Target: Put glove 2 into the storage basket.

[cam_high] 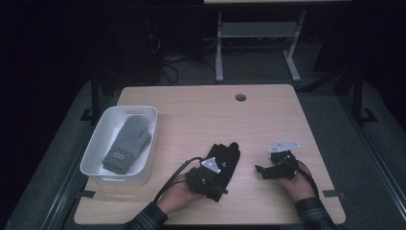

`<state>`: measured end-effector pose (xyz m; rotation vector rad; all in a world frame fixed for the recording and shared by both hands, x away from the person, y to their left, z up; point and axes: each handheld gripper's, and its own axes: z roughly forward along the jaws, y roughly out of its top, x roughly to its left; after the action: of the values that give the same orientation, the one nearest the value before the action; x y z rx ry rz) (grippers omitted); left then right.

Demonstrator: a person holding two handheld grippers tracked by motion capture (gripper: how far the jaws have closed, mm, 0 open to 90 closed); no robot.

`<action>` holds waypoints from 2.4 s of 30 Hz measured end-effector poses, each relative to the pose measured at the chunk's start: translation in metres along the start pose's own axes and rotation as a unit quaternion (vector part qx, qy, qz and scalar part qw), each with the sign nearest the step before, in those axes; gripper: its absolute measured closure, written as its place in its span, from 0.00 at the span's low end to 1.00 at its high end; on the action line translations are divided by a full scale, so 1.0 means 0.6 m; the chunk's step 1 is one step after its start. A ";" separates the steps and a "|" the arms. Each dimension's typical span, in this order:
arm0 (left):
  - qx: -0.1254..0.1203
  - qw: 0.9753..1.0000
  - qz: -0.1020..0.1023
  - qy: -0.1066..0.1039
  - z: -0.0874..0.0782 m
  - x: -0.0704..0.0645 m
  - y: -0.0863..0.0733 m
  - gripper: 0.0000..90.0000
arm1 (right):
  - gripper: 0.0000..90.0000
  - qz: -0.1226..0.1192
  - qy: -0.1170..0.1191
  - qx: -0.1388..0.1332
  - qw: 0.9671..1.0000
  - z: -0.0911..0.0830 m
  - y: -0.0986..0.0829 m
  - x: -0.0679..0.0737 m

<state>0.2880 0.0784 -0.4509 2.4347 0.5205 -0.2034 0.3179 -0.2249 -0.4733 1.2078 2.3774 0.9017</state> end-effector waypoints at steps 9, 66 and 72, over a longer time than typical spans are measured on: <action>0.008 0.999 -0.019 0.029 -0.041 0.018 -0.040 0.98 | 0.13 0.020 0.007 -0.014 1.000 0.004 -0.007 -0.002; -0.002 0.990 0.013 0.137 0.001 0.091 0.031 0.31 | 0.11 0.015 0.010 -0.037 0.999 0.006 -0.016 0.001; -0.004 0.992 0.009 0.124 -0.001 0.085 0.032 0.49 | 0.11 0.016 0.010 -0.037 0.999 0.006 -0.016 0.001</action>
<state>0.3421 0.0813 -0.4535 2.4693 0.6048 0.1125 0.3138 -0.2270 -0.4824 1.2162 2.3250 1.0080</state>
